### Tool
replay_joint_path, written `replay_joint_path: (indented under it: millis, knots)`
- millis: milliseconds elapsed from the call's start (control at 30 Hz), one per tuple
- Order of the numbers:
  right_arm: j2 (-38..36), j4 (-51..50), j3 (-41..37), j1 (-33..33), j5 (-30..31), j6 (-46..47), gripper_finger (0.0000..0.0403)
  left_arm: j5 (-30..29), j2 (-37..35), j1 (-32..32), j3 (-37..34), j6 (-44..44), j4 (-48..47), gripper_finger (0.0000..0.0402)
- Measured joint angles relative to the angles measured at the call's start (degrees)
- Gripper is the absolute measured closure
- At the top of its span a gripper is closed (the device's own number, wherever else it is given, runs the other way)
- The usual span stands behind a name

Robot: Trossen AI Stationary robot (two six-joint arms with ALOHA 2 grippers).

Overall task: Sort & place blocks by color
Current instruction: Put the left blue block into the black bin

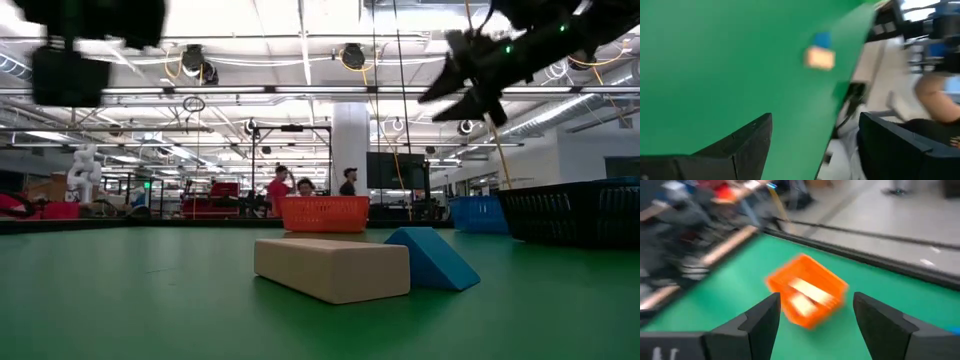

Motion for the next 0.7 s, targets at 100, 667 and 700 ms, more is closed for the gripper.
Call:
replay_joint_path:
  millis: [100,667,700]
  knots:
    - [-0.3,6.6,0.0,3.9,0.0,-2.6,0.0164,-5.0,-1.9,-5.7,0.0,-8.8,-8.1,0.0105]
    - [1.1,27.9,-4.2,25.1,0.1,-5.5,0.0164,-3.7,4.6,-25.1,0.0,-44.7,-21.2,0.0106]
    - [1.1,30.1,-5.3,25.8,0.2,-5.5,0.0164,-3.6,5.4,-25.9,0.0,-46.4,-21.3,0.0106]
